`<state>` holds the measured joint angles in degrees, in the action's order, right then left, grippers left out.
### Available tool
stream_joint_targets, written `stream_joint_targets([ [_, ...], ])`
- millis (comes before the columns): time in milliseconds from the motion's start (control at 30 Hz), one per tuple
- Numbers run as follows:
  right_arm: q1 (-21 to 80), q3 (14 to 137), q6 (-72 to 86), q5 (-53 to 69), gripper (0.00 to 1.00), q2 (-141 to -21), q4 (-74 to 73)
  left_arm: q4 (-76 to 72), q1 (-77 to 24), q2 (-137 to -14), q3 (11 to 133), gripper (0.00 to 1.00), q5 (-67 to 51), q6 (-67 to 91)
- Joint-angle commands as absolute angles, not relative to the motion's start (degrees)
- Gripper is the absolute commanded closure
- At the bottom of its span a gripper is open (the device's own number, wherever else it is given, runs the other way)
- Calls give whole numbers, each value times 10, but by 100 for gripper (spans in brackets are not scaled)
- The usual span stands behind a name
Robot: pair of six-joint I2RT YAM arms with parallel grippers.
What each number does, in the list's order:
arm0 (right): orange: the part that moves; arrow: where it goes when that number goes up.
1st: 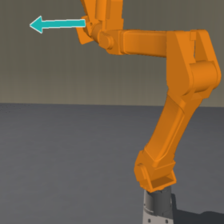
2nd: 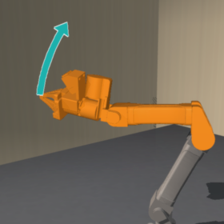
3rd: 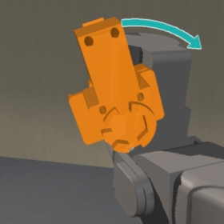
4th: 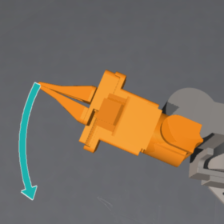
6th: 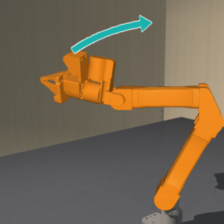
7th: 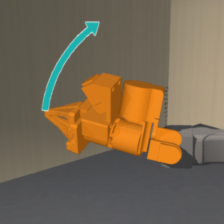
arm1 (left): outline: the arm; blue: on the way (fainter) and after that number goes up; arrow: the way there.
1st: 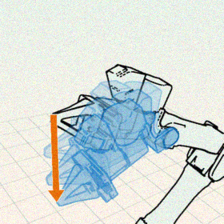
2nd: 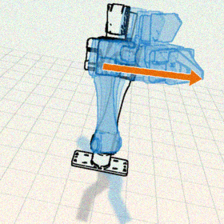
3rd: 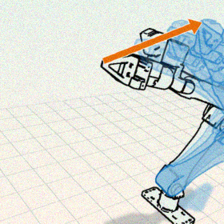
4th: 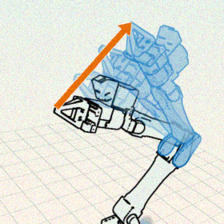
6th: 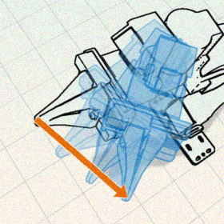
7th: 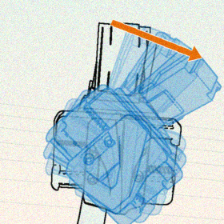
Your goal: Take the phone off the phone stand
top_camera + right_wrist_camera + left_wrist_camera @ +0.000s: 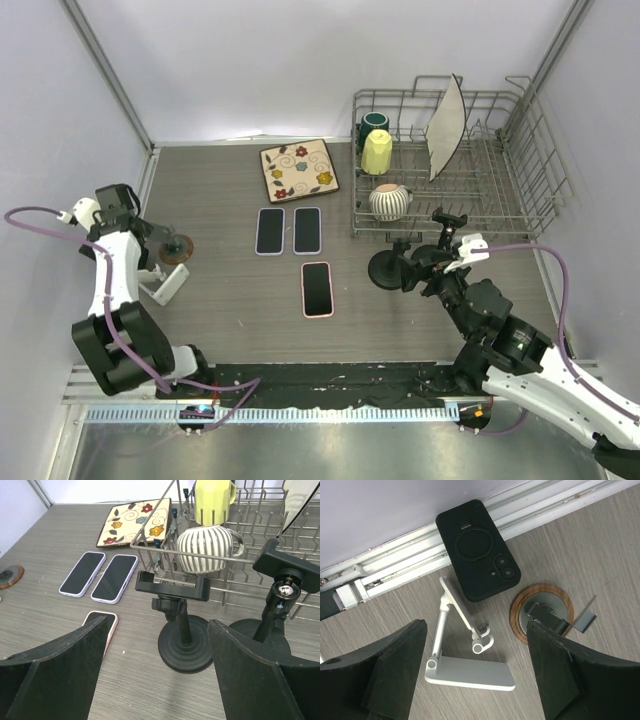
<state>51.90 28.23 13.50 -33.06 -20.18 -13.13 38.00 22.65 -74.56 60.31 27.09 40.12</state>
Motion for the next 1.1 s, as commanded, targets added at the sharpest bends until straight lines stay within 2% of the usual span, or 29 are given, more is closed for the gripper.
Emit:
stream_joint_targets([
  [0, 519, 314, 122, -330, 14, -223, -135, 351, 229, -780, 627, 15, 304, 390],
  [300, 519, 331, 103, -324, 14, -262, -137, 323, 240, -866, 664, 18, 300, 365],
  [567, 520, 345, 88, -321, 14, -300, -137, 368, 232, -967, 747, 18, 309, 305],
  [800, 519, 348, 79, -317, 14, -325, -137, 358, 205, -999, 739, 17, 300, 281],
  [1067, 519, 348, 75, -316, 15, -330, -137, 374, 185, -1027, 746, 14, 351, 247],
])
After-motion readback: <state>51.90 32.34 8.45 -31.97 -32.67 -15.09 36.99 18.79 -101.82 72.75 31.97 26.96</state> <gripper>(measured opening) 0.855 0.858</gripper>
